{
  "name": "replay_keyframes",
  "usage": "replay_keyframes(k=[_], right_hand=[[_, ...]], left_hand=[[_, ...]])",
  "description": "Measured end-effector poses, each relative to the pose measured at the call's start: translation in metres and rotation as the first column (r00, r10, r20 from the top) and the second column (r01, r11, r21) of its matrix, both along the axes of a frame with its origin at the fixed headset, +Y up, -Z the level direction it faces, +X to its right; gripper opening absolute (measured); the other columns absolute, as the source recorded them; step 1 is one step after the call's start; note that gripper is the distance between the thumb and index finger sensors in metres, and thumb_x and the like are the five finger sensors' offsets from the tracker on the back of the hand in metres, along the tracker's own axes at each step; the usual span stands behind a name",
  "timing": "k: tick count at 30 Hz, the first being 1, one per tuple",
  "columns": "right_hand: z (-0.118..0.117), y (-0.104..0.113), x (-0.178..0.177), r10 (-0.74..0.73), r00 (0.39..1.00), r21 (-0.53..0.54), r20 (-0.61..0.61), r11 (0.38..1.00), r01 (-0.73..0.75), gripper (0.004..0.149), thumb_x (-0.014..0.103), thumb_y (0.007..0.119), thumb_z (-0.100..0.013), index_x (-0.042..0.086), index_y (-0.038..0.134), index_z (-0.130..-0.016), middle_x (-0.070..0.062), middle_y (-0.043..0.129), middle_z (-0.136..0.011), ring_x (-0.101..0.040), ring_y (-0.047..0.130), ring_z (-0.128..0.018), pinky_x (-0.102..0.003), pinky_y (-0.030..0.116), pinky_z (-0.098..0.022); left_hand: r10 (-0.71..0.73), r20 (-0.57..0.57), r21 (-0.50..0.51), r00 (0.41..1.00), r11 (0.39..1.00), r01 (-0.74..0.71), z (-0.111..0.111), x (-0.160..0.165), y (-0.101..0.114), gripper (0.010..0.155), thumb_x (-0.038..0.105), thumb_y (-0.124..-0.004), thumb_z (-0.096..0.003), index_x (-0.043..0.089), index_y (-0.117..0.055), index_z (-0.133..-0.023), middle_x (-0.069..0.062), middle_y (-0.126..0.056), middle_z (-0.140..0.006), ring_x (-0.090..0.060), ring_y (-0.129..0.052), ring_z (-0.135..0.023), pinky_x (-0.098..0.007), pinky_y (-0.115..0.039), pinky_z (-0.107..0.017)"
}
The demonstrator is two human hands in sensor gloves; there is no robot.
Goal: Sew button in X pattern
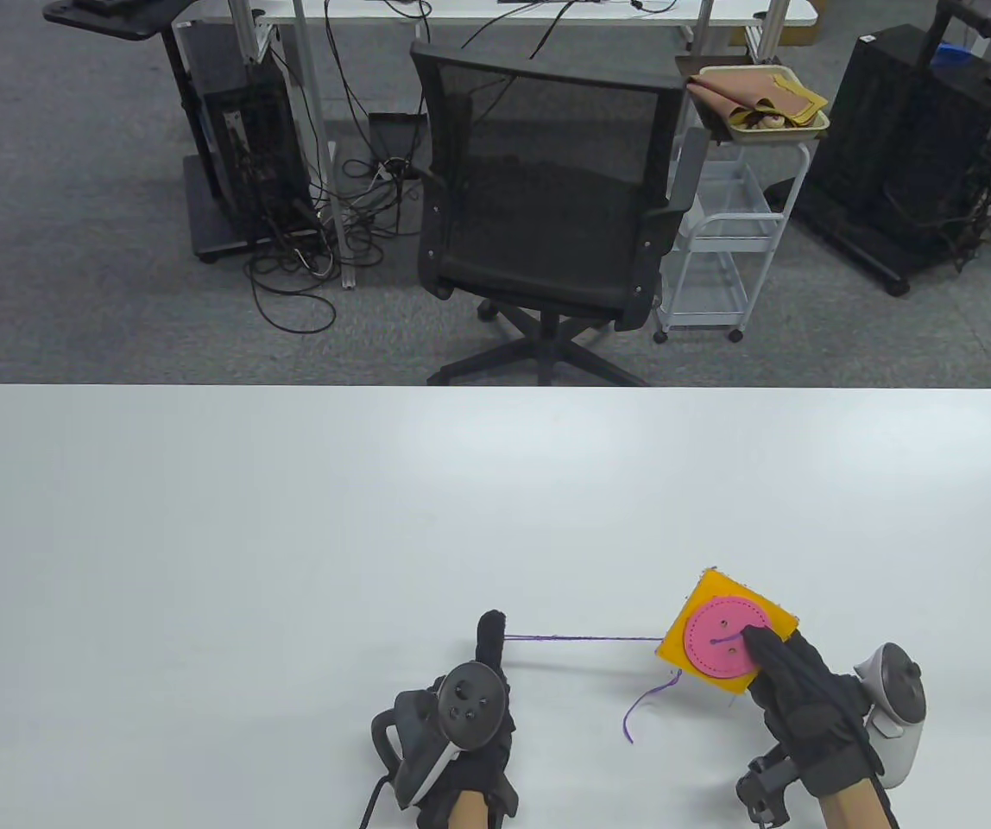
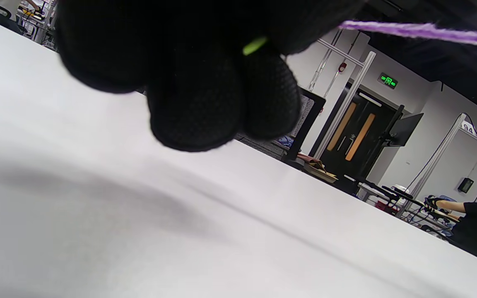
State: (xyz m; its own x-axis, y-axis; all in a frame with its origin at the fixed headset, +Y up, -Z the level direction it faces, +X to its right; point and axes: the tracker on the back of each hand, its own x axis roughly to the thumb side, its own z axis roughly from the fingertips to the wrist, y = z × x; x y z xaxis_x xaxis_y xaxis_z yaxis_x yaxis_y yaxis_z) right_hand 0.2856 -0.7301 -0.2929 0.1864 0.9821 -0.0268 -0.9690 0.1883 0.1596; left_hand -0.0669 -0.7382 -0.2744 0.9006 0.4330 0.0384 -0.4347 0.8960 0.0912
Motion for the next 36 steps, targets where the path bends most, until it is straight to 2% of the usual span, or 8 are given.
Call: replay_keyframes(k=[7, 13, 19, 24, 30, 33, 36], right_hand=[[0.000, 0.000, 0.000, -0.014, 1.000, 0.002, -0.005, 1.000, 0.014, 0.039, 0.042, 0.068, -0.054, 0.025, 0.072, -0.089, -0.009, 0.081, -0.091, -0.024, 0.085, -0.080, -0.054, 0.063, -0.072], [0.000, 0.000, 0.000, -0.021, 1.000, 0.000, -0.004, 1.000, 0.021, 0.039, 0.042, 0.067, -0.054, 0.024, 0.072, -0.089, -0.008, 0.085, -0.087, -0.023, 0.087, -0.076, -0.053, 0.065, -0.071], [0.000, 0.000, -0.001, -0.015, 1.000, -0.001, -0.005, 1.000, 0.015, 0.040, 0.042, 0.067, -0.054, 0.024, 0.073, -0.089, -0.008, 0.087, -0.085, -0.021, 0.089, -0.073, -0.052, 0.066, -0.070], [0.000, -0.001, -0.001, -0.016, 1.000, -0.005, -0.005, 1.000, 0.016, 0.040, 0.042, 0.067, -0.054, 0.024, 0.073, -0.089, -0.008, 0.087, -0.085, -0.022, 0.089, -0.073, -0.052, 0.066, -0.070], [0.001, -0.001, -0.001, -0.033, 0.999, -0.007, -0.018, 0.999, 0.032, 0.040, 0.043, 0.067, -0.055, 0.025, 0.072, -0.090, -0.008, 0.084, -0.085, -0.022, 0.085, -0.073, -0.053, 0.062, -0.072], [0.001, -0.001, 0.000, -0.031, 0.999, -0.010, -0.012, 0.999, 0.031, 0.039, 0.043, 0.066, -0.055, 0.026, 0.071, -0.090, -0.008, 0.081, -0.085, -0.022, 0.082, -0.074, -0.052, 0.061, -0.072], [0.001, -0.001, 0.000, -0.028, 1.000, -0.015, -0.013, 0.999, 0.028, 0.039, 0.043, 0.066, -0.055, 0.027, 0.071, -0.090, -0.008, 0.079, -0.084, -0.021, 0.080, -0.072, -0.052, 0.060, -0.072]], left_hand=[[-0.012, -0.002, 0.026, 1.000, 1.000, 0.012, 0.001, 0.002, 0.001, 0.057, 0.024, -0.072, -0.0501, 0.030, -0.059, -0.105, -0.001, -0.108, -0.062, -0.024, -0.111, -0.046, -0.050, -0.088, -0.039], [-0.021, -0.023, 0.089, 1.000, 0.996, 0.023, 0.004, 0.004, 0.005, 0.053, 0.025, -0.073, -0.0500, 0.024, -0.064, -0.102, 0.000, -0.110, -0.062, -0.025, -0.112, -0.046, -0.049, -0.089, -0.038], [-0.016, -0.057, 0.189, 0.998, 0.982, 0.027, 0.009, 0.004, 0.009, 0.039, 0.027, -0.073, -0.0502, 0.019, -0.076, -0.088, -0.001, -0.109, -0.066, -0.026, -0.112, -0.048, -0.049, -0.089, -0.039], [-0.017, -0.068, 0.218, 0.998, 0.976, 0.031, 0.010, 0.004, 0.011, 0.037, 0.028, -0.073, -0.0502, 0.018, -0.077, -0.086, -0.002, -0.106, -0.071, -0.027, -0.109, -0.056, -0.050, -0.085, -0.044], [-0.008, -0.080, 0.247, 0.997, 0.969, 0.028, 0.013, 0.004, 0.014, 0.037, 0.028, -0.075, -0.0498, 0.024, -0.078, -0.086, -0.005, -0.094, -0.084, -0.030, -0.097, -0.068, -0.052, -0.077, -0.052], [0.000, -0.090, 0.235, 0.996, 0.972, 0.021, 0.014, 0.003, 0.015, 0.036, 0.030, -0.077, -0.0494, 0.025, -0.081, -0.085, -0.011, -0.073, -0.098, -0.035, -0.080, -0.081, -0.056, -0.067, -0.059], [-0.004, -0.104, 0.257, 0.995, 0.966, 0.031, 0.015, 0.003, 0.017, 0.035, 0.031, -0.077, -0.0496, 0.025, -0.082, -0.084, -0.011, -0.064, -0.099, -0.035, -0.073, -0.082, -0.056, -0.065, -0.059]])
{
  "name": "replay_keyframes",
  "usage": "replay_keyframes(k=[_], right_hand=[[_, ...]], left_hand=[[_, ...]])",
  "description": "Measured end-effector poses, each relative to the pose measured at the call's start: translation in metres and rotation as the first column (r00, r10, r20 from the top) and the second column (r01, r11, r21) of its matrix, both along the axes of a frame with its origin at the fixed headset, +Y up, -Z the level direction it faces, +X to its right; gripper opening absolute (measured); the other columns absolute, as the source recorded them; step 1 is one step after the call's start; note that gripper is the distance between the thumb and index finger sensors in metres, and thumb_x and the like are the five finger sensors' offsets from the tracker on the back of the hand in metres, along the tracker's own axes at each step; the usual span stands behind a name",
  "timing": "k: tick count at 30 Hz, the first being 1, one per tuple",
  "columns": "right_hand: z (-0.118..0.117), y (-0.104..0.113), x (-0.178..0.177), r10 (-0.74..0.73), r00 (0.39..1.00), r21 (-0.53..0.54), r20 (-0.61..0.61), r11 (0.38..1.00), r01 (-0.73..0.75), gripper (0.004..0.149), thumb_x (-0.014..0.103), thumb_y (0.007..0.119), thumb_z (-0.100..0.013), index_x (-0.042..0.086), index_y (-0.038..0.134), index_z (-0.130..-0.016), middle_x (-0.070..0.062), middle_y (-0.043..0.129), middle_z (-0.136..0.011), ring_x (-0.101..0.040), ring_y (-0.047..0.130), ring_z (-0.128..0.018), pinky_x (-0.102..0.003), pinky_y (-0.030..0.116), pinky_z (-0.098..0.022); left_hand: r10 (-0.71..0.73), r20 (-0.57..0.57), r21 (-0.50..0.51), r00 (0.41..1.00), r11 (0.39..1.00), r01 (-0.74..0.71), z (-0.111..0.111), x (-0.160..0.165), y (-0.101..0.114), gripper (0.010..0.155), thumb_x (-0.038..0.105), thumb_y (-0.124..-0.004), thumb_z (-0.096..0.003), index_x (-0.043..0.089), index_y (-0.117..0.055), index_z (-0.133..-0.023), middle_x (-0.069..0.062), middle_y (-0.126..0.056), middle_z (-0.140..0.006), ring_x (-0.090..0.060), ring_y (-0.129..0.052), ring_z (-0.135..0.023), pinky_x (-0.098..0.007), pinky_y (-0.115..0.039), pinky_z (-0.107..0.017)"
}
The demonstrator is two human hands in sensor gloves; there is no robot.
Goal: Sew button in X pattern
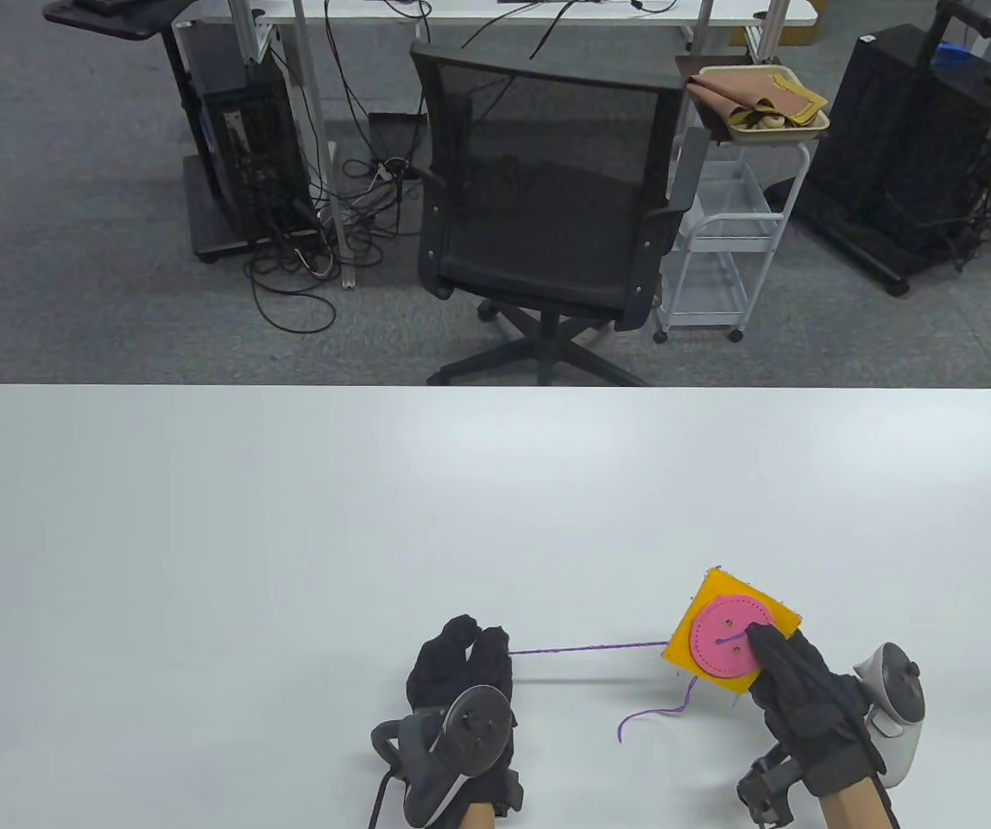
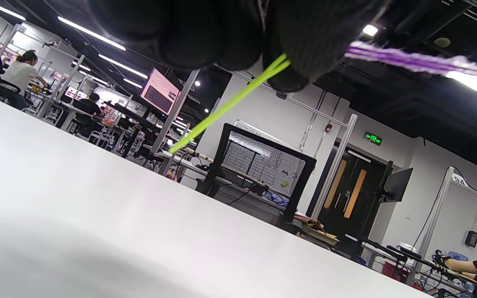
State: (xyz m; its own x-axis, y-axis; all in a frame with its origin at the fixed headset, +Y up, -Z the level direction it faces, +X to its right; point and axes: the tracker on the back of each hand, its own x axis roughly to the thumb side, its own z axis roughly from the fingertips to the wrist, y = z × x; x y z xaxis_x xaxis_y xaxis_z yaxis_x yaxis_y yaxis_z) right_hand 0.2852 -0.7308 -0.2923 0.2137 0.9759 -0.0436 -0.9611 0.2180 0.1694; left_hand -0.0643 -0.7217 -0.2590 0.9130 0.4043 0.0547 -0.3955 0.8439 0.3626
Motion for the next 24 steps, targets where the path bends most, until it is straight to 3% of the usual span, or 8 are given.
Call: replay_keyframes(k=[7, 17, 20, 24], right_hand=[[0.000, -0.002, -0.002, -0.003, 1.000, -0.042, -0.012, 0.999, 0.003, 0.041, 0.042, 0.059, -0.057, 0.022, 0.065, -0.092, -0.008, 0.077, -0.080, -0.020, 0.077, -0.069, -0.053, 0.059, -0.072], [-0.002, -0.006, -0.008, -0.092, 0.990, -0.079, -0.108, 0.993, 0.084, 0.043, 0.042, 0.054, -0.057, 0.016, 0.064, -0.091, -0.005, 0.081, -0.067, -0.017, 0.080, -0.058, -0.051, 0.064, -0.068], [-0.002, -0.009, -0.012, -0.130, 0.981, -0.097, -0.146, 0.988, 0.116, 0.044, 0.042, 0.053, -0.057, 0.016, 0.064, -0.091, -0.003, 0.082, -0.064, -0.015, 0.081, -0.055, -0.050, 0.066, -0.067], [-0.002, -0.015, -0.024, -0.305, 0.921, -0.177, -0.241, 0.947, 0.267, 0.044, 0.042, 0.053, -0.058, 0.015, 0.064, -0.091, -0.003, 0.081, -0.064, -0.015, 0.081, -0.055, -0.049, 0.066, -0.067]], left_hand=[[0.046, -0.014, 0.054, 0.999, 0.998, -0.046, 0.005, -0.001, 0.007, 0.035, 0.032, -0.076, -0.0502, 0.025, -0.081, -0.084, -0.002, -0.078, -0.075, -0.025, -0.082, -0.065, -0.053, -0.070, -0.052], [0.295, 0.082, 0.030, 0.952, 0.954, -0.298, 0.006, 0.007, 0.007, 0.035, 0.027, -0.076, -0.0491, 0.023, -0.080, -0.084, -0.004, -0.090, -0.080, -0.027, -0.095, -0.066, -0.053, -0.079, -0.050], [0.407, 0.135, 0.008, 0.903, 0.911, -0.412, 0.007, 0.010, 0.008, 0.035, 0.027, -0.077, -0.0483, 0.024, -0.080, -0.083, -0.003, -0.093, -0.079, -0.025, -0.098, -0.065, -0.052, -0.081, -0.048], [0.599, 0.209, -0.066, 0.773, 0.798, -0.600, 0.006, 0.015, 0.004, 0.035, 0.027, -0.079, -0.0479, 0.026, -0.081, -0.083, -0.001, -0.096, -0.079, -0.023, -0.101, -0.064, -0.050, -0.083, -0.047]])
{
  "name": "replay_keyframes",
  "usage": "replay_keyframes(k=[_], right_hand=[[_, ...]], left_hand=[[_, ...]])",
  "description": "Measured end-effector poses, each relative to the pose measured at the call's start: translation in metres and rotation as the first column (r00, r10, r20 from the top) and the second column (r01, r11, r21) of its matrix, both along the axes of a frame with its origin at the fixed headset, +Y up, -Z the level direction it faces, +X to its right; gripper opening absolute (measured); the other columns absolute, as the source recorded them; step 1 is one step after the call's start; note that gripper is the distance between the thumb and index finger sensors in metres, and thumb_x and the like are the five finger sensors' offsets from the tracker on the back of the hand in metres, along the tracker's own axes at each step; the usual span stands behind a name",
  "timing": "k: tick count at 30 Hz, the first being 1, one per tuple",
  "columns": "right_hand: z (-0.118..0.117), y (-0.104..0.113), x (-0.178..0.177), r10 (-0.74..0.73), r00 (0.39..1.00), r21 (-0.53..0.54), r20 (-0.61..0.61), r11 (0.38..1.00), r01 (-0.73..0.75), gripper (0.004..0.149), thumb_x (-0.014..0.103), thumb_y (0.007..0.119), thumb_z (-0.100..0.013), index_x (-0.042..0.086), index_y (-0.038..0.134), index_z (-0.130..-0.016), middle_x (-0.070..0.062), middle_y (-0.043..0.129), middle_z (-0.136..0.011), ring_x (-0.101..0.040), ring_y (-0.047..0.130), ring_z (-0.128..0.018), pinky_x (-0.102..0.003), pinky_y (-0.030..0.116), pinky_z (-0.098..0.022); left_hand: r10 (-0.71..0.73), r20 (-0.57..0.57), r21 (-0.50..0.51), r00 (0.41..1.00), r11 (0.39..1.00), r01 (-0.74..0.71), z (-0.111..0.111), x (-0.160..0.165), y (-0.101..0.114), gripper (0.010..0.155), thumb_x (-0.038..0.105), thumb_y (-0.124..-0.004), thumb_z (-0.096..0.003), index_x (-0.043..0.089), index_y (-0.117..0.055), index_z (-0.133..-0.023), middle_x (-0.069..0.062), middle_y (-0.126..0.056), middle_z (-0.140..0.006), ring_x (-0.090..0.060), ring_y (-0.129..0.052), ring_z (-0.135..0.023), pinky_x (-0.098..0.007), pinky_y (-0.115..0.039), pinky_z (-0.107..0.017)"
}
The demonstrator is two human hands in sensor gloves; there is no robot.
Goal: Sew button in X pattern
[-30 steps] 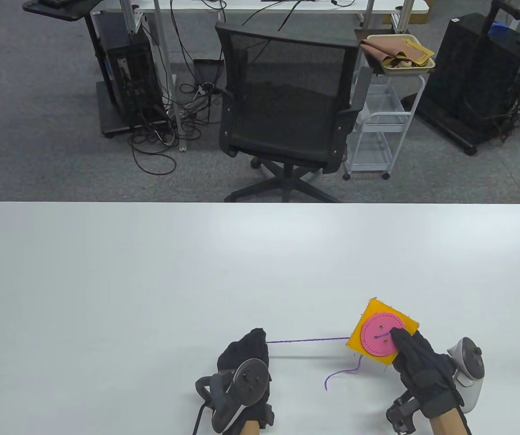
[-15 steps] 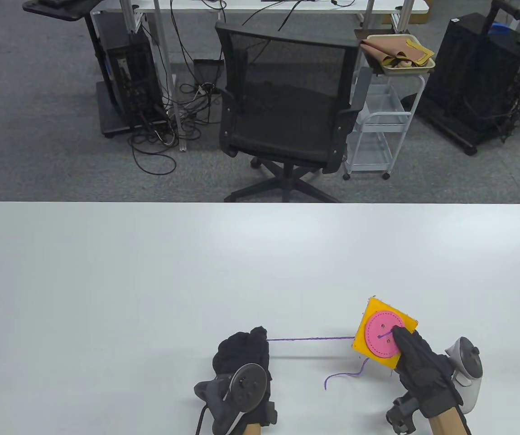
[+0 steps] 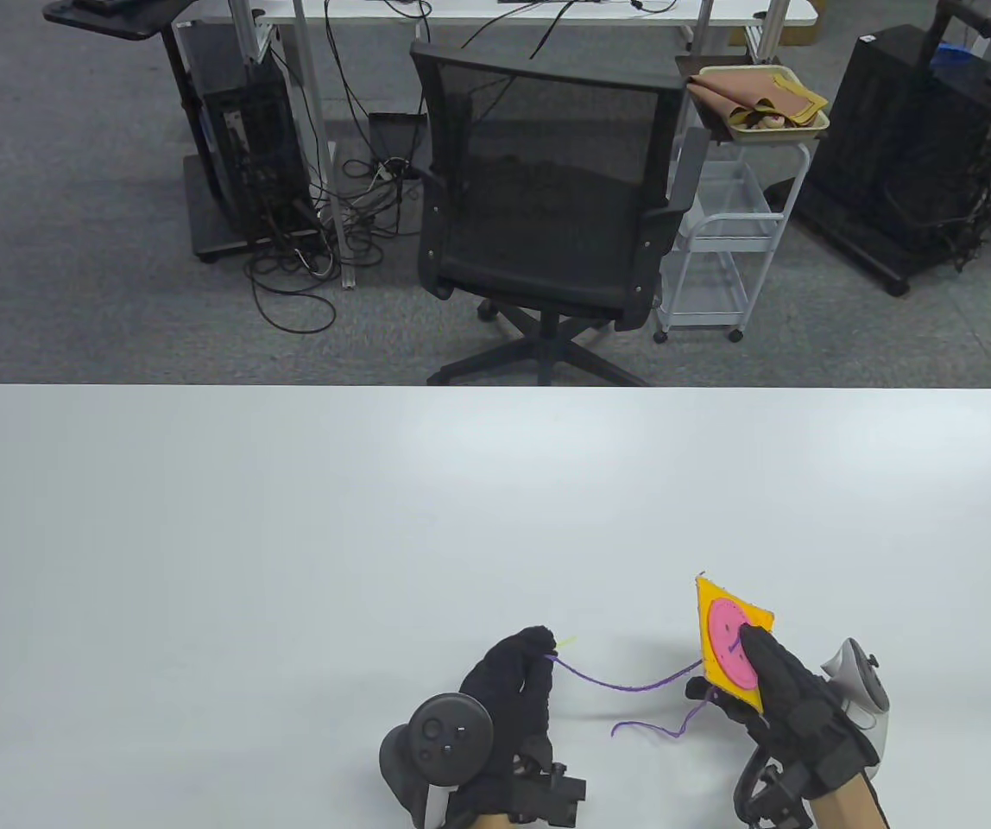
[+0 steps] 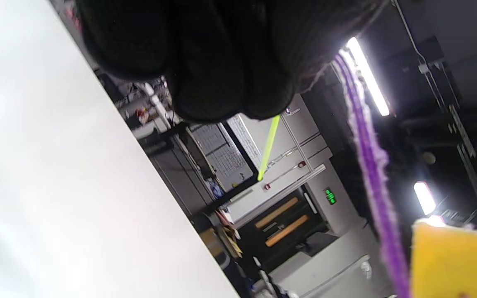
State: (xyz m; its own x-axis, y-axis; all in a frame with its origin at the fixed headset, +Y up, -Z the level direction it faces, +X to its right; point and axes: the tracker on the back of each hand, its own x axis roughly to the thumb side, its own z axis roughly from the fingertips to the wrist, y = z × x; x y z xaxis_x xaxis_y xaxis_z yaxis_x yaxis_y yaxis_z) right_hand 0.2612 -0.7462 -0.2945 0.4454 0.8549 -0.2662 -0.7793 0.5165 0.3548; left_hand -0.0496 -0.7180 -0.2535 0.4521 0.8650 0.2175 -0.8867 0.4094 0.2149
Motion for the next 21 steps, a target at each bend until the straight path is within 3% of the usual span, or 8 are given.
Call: replay_keyframes(k=[9, 14, 21], right_hand=[[0.005, -0.007, -0.021, -0.212, 0.965, -0.082, -0.153, 0.976, 0.201, 0.044, 0.043, 0.051, -0.059, 0.016, 0.062, -0.092, 0.000, 0.080, -0.064, -0.013, 0.080, -0.055, -0.048, 0.066, -0.068], [0.010, -0.010, -0.039, -0.448, 0.851, -0.183, -0.275, 0.893, 0.411, 0.044, 0.043, 0.049, -0.060, 0.016, 0.061, -0.093, 0.000, 0.080, -0.064, -0.013, 0.079, -0.056, -0.047, 0.065, -0.069], [0.012, -0.011, -0.042, -0.439, 0.848, -0.191, -0.297, 0.898, 0.397, 0.044, 0.043, 0.049, -0.060, 0.016, 0.061, -0.093, 0.000, 0.080, -0.064, -0.013, 0.080, -0.056, -0.047, 0.066, -0.069]], left_hand=[[0.256, 0.159, 0.028, 0.954, 0.964, -0.263, 0.001, 0.011, -0.001, 0.035, 0.031, -0.081, -0.0481, 0.031, -0.083, -0.083, 0.005, -0.099, -0.078, -0.016, -0.104, -0.062, -0.042, -0.087, -0.046], [0.388, 0.256, -0.034, 0.885, 0.919, -0.393, 0.001, 0.023, -0.005, 0.034, 0.033, -0.081, -0.0491, 0.032, -0.084, -0.083, 0.007, -0.100, -0.078, -0.014, -0.104, -0.063, -0.040, -0.087, -0.047], [0.391, 0.296, -0.032, 0.872, 0.916, -0.400, 0.003, 0.036, -0.005, 0.034, 0.034, -0.081, -0.0501, 0.034, -0.083, -0.084, 0.009, -0.099, -0.079, -0.011, -0.104, -0.062, -0.038, -0.088, -0.047]])
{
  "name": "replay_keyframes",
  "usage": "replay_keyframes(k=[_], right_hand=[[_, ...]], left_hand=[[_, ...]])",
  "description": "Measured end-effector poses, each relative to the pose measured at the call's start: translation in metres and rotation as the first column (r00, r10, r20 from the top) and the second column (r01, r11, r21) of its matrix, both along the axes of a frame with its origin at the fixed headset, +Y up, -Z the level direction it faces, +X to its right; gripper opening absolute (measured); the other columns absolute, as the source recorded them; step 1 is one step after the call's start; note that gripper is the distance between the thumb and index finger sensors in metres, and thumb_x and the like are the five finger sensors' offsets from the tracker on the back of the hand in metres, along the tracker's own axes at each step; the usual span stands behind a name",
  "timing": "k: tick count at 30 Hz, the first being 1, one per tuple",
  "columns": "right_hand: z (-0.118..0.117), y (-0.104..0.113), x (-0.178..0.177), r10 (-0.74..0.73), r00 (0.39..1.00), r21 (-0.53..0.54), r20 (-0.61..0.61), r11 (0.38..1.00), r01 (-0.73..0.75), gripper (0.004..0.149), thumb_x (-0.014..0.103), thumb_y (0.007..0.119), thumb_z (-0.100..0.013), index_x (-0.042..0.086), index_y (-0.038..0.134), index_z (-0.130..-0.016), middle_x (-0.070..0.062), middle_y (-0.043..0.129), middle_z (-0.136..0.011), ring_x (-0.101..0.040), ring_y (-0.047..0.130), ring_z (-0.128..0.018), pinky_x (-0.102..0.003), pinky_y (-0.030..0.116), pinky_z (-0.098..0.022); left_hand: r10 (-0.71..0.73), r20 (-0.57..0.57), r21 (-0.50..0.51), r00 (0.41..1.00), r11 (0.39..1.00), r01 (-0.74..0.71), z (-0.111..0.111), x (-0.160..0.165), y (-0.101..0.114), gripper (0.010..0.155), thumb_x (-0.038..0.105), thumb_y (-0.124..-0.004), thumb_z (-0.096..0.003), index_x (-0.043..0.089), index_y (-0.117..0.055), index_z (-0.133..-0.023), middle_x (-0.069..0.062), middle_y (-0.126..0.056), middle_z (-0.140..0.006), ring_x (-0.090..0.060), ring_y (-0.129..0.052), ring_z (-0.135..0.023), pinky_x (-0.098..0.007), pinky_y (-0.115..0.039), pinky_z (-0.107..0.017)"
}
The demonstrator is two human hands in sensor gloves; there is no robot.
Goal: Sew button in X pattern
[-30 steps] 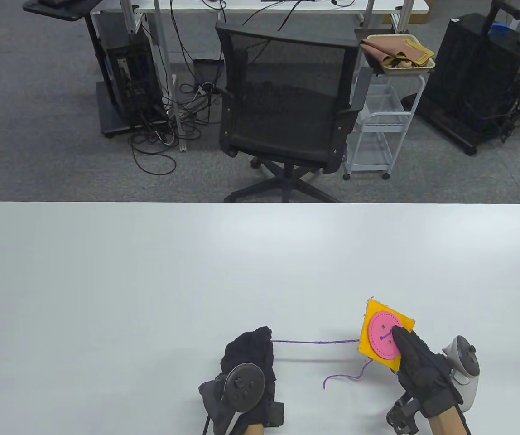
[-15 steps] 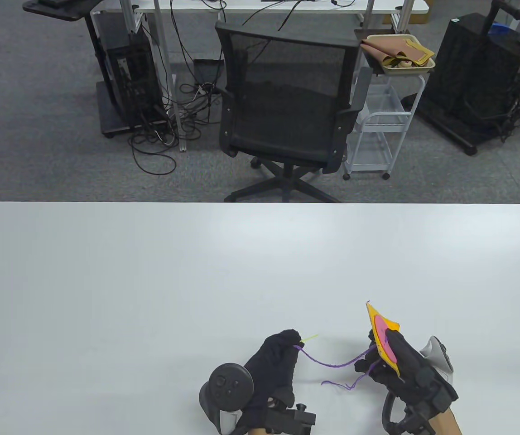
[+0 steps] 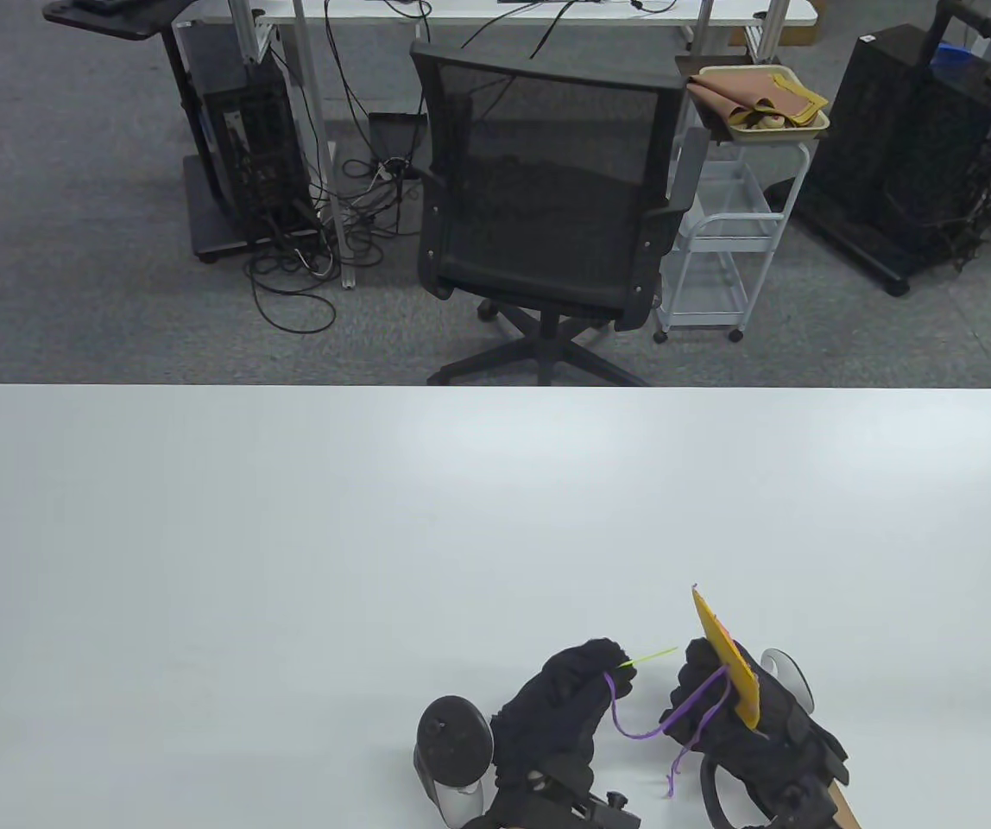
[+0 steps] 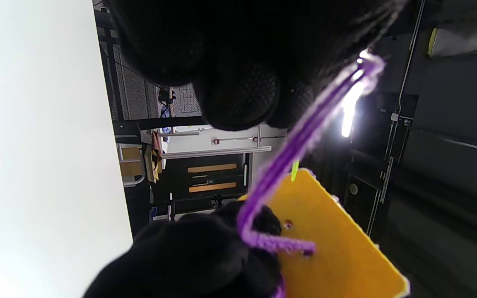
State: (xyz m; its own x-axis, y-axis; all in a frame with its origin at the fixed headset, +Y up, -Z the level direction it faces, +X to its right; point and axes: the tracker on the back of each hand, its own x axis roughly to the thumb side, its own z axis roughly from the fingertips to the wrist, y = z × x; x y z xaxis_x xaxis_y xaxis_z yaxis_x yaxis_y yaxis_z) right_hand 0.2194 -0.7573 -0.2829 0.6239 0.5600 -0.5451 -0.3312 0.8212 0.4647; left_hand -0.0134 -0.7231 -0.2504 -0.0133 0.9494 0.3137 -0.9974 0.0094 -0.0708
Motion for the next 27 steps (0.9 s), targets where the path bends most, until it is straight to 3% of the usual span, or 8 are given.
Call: replay_keyframes(k=[27], right_hand=[[0.006, -0.004, -0.012, 0.063, 0.997, 0.018, -0.054, 0.998, -0.062, 0.044, 0.043, 0.050, -0.060, 0.016, 0.062, -0.092, 0.000, 0.080, -0.063, -0.013, 0.080, -0.055, -0.047, 0.066, -0.068]], left_hand=[[0.038, 0.076, -0.062, 0.996, 0.997, -0.033, 0.000, 0.013, -0.004, 0.034, 0.035, -0.080, -0.0508, 0.033, -0.082, -0.085, 0.009, -0.098, -0.081, -0.011, -0.103, -0.063, -0.038, -0.087, -0.048]])
